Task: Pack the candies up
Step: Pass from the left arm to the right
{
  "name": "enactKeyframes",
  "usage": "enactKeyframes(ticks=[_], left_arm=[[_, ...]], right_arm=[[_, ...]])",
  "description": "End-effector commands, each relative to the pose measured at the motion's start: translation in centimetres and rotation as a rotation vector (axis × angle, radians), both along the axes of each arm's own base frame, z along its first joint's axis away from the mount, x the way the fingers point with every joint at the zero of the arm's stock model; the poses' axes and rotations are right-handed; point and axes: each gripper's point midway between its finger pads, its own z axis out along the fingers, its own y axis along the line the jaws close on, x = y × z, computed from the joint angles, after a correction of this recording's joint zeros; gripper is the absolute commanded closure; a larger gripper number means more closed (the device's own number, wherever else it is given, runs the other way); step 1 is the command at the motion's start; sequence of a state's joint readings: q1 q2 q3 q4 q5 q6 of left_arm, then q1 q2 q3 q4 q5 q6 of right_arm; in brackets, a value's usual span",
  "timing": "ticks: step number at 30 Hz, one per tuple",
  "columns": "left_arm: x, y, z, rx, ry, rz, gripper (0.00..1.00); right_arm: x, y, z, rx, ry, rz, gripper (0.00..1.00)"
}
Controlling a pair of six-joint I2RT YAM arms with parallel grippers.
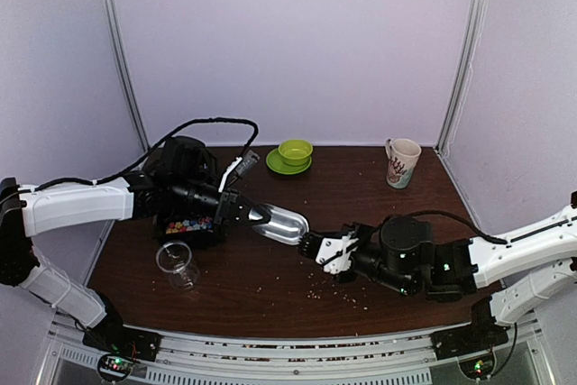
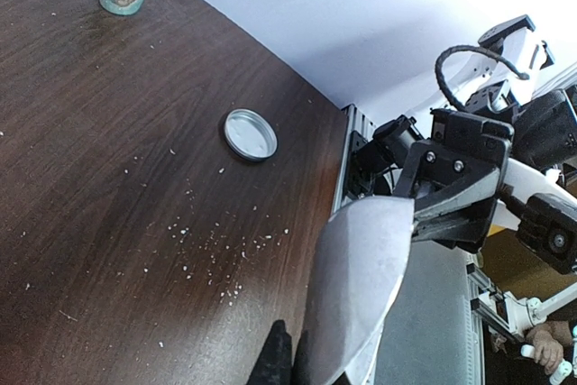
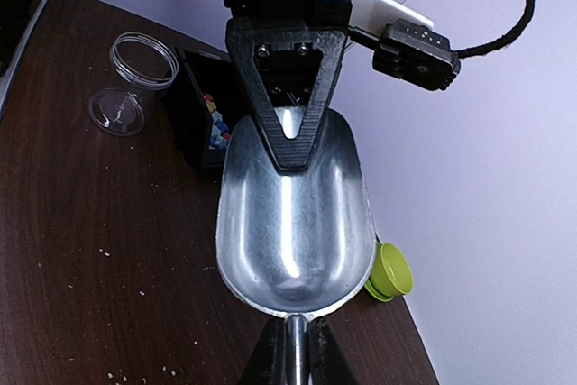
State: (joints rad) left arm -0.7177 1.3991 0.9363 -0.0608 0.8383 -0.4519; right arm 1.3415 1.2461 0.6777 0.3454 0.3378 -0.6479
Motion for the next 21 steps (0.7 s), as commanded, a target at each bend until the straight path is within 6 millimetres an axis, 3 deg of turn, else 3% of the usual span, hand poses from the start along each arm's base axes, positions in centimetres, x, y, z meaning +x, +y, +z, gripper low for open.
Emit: enactKeyframes(ticks=[1, 5, 12, 17, 18, 21], left_arm=[[-0.9, -0.9, 1.5, -0.060, -0.029, -0.051, 1.00], [-1.0, -0.9, 1.9, -0.074, -0.034, -0.057, 1.00], [-1.0, -0.1, 3.0, -0.041, -0.089, -0.031, 0.43], [1.1, 2.3, 3.6, 0.042, -0.138, 0.109, 0.07], [1.7, 3.1, 3.6, 0.057, -0.145, 0.150, 0.03], [4.1, 6.1, 3.8, 0.100, -0.153, 0.293, 0.02]], right_arm=[[0.0, 0.0, 1.4, 0.084, -0.020, -0.013, 1.00], [0.4, -0.3, 1.4, 0.106, -0.028, -0.043, 1.00], [1.5, -0.7, 1.9, 0.149, -0.008, -0.125, 1.00], [1.9, -1.1, 2.2, 0.174, 0.005, -0.167, 1.00], [2.0, -1.1, 2.2, 0.173, 0.008, -0.169, 1.00], [2.1, -1.4, 1.8, 0.179, 0.026, -0.184, 1.00]])
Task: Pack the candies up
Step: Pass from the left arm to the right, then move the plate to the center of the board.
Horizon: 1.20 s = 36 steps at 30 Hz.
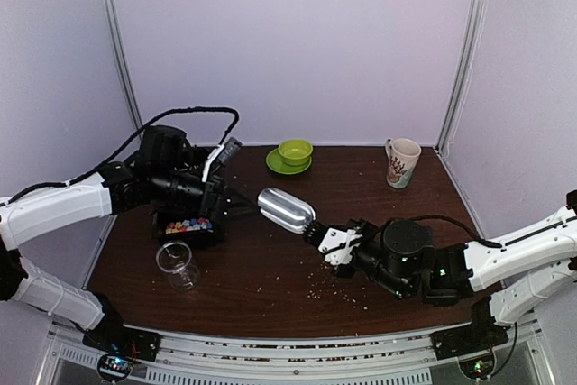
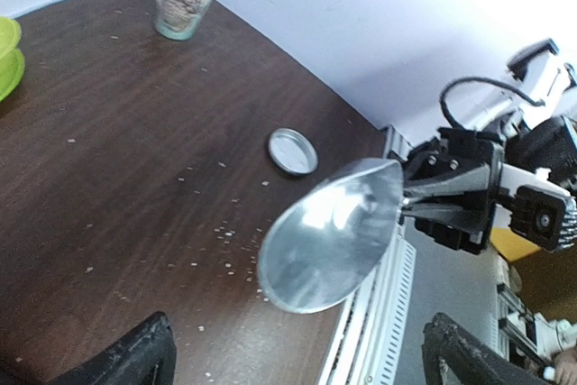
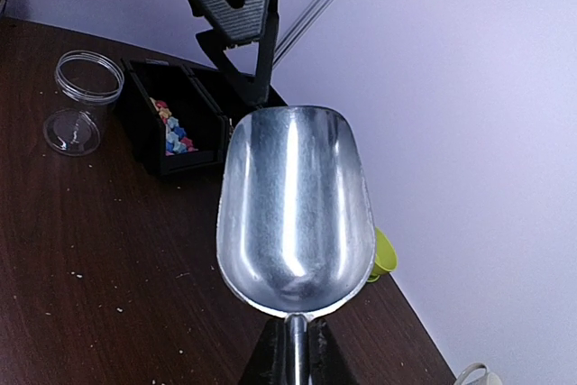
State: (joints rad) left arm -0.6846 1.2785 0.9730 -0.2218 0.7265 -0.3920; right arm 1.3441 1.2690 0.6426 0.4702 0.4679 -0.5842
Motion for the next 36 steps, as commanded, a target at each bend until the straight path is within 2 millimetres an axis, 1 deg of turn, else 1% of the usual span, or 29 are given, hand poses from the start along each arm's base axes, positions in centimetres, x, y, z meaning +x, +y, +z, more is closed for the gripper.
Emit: enactKeyframes(ticks=[1, 5, 8, 10, 13, 16, 19, 23, 26, 27, 31, 36], left_arm=[[4.0, 4.6, 1.4, 0.063, -0.066, 0.237, 0.02], [7.1, 9.7, 0.9, 0.138, -0.060, 0.454, 0.02], [8.8, 12.9, 0.3, 0.198, -0.057, 0.584, 0.02], [9.5, 14.6, -0.2, 0.233, -0.052, 0.645, 0.02], [10.2, 15.9, -0.8, 0.260, -0.037, 0.688, 0.02], [10.6, 17.0, -1.4, 0.289, -0.026, 0.716, 0.02], [11.2, 18.6, -2.4, 0.359, -0.015, 0.766, 0.02], [11.9, 21.1, -4.4, 0.426, 0.026, 0.823, 0.02], [12.2, 22.5, -6.0, 0.452, 0.068, 0.850, 0.02], [12.2, 22.8, -6.4, 0.459, 0.078, 0.855, 0.02], [12.1, 23.8, -8.2, 0.496, 0.122, 0.875, 0.02], [11.6, 25.2, -10.0, 0.541, 0.171, 0.906, 0.07]], right_arm=[[0.6, -0.4, 1.2, 0.082, 0.021, -0.053, 1.00], [0.9, -1.1, 1.5, 0.139, 0.053, -0.072, 1.00], [1.2, -1.7, 1.9, 0.214, 0.098, -0.071, 1.00], [1.3, -2.1, 2.2, 0.274, 0.129, -0.055, 1.00], [1.6, -3.2, 2.5, 0.340, 0.159, -0.015, 1.00], [1.4, -3.9, 2.5, 0.334, 0.146, 0.038, 1.00], [1.5, -3.9, 2.5, 0.304, 0.154, 0.068, 1.00], [1.7, -3.2, 2.9, 0.303, 0.181, 0.156, 1.00], [2.6, -3.0, 4.0, 0.316, 0.195, 0.197, 1.00], [3.3, -3.2, 4.3, 0.326, 0.199, 0.196, 1.00], [4.1, -3.5, 5.3, 0.358, 0.213, 0.251, 1.00], [5.1, -3.2, 6.6, 0.339, 0.218, 0.273, 1.00]])
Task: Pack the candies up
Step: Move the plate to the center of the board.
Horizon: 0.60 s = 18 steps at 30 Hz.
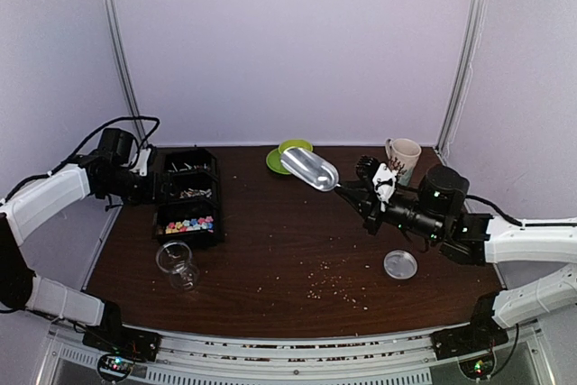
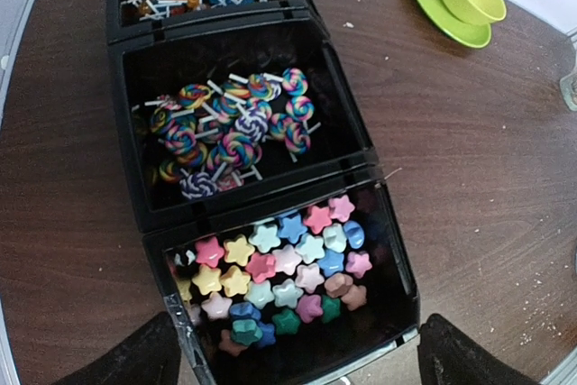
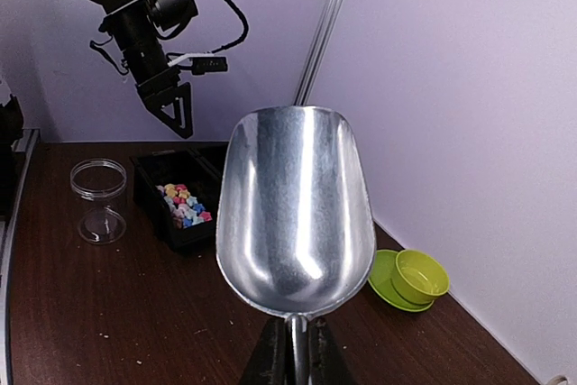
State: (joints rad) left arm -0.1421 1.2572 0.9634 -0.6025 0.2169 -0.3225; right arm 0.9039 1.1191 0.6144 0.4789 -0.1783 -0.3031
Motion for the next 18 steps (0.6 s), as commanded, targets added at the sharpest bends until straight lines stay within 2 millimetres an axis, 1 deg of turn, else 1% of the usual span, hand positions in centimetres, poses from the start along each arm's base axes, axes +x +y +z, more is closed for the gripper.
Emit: enactKeyframes(ticks=[1, 6, 11, 14, 18], left_arm=[[-0.3, 1.7, -1.8, 0.040, 0.039, 0.040, 0.09], [-0.7, 3.1, -3.6, 0.054, 0.094, 0.079, 0.18], [-1.1, 4.2, -5.2, 0.087, 0.145, 0.114, 0.22], [-1.0, 4.5, -5.8, 0.088, 0.166, 0.126, 0.26], [-0.6, 4.8, -6.5, 0.086, 0.189, 0.137, 0.35]], right_arm=[[-0.3, 1.1, 2.7, 0.026, -0.007, 0.090, 1.00], [-0.4, 1.1, 4.8, 0.008, 0.006, 0.095, 1.00], [-0.8, 0.2, 7.2, 0.050, 0.010, 0.072, 1.00], [-0.7, 0.1, 7.6, 0.054, 0.019, 0.044, 1.00], [-1.1, 0.4, 6.8, 0.024, 0.035, 0.021, 1.00]])
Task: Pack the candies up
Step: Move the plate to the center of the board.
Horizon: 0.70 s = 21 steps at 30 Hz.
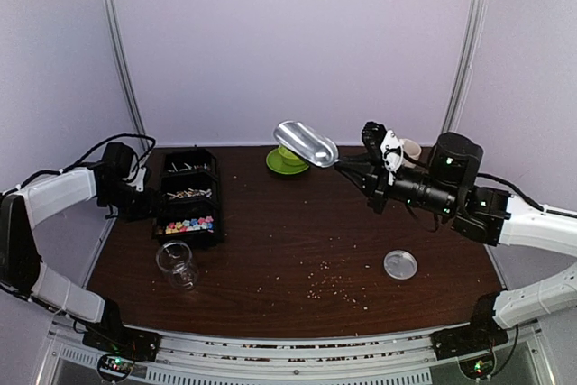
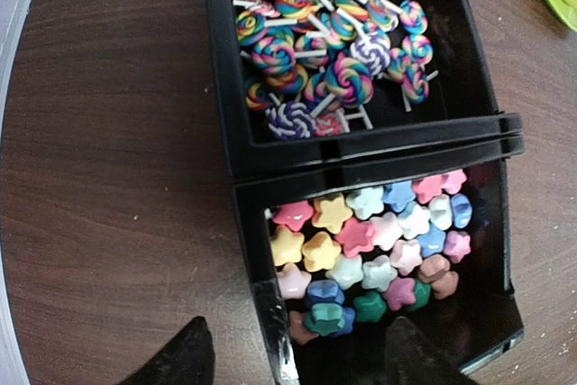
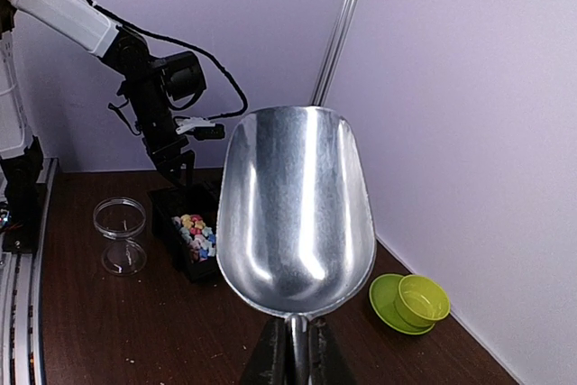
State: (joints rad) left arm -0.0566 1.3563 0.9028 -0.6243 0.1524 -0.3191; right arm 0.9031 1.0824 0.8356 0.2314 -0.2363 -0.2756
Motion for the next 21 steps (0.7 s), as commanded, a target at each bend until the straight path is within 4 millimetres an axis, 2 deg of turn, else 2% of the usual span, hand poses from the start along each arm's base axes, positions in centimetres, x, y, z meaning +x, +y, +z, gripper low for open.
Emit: enactKeyframes(ticks=[1, 6, 9, 10, 12, 16, 21], left_arm=[[0.5, 0.7, -0.7, 0.014, 0.019, 0.021, 0.39], [1.1, 0.4, -1.5, -0.007, 0.043, 0.021, 0.51], [1.6, 0.4, -1.9, -0.008, 0.053, 0.021, 0.64], [1.8, 0.4, -1.9, -0.008, 0.056, 0.021, 0.72], [2.0, 0.3, -2.1, -0.010, 0.061, 0.021, 0.81], [2.4, 0.1, -2.1, -0.015, 0.062, 0.011, 0.96], [2.6, -0.3, -2.3, -0.019, 0.063, -0.007, 1.00]], right_arm=[[-0.5, 0.0, 0.2, -0.008, 0.021, -0.042, 1.00], [-1.4, -0.2, -1.6, -0.011, 0.058, -0.040, 1.00], [-1.6, -0.9, -2.9, -0.008, 0.078, -0.054, 1.00], [-1.7, -1.1, -3.2, -0.007, 0.083, -0.056, 1.00], [-1.9, -1.5, -3.7, -0.009, 0.096, -0.060, 1.00], [-2.2, -1.9, -4.8, -0.003, 0.123, -0.062, 1.00], [-2.7, -2.3, -6.6, -0.012, 0.160, -0.056, 1.00]])
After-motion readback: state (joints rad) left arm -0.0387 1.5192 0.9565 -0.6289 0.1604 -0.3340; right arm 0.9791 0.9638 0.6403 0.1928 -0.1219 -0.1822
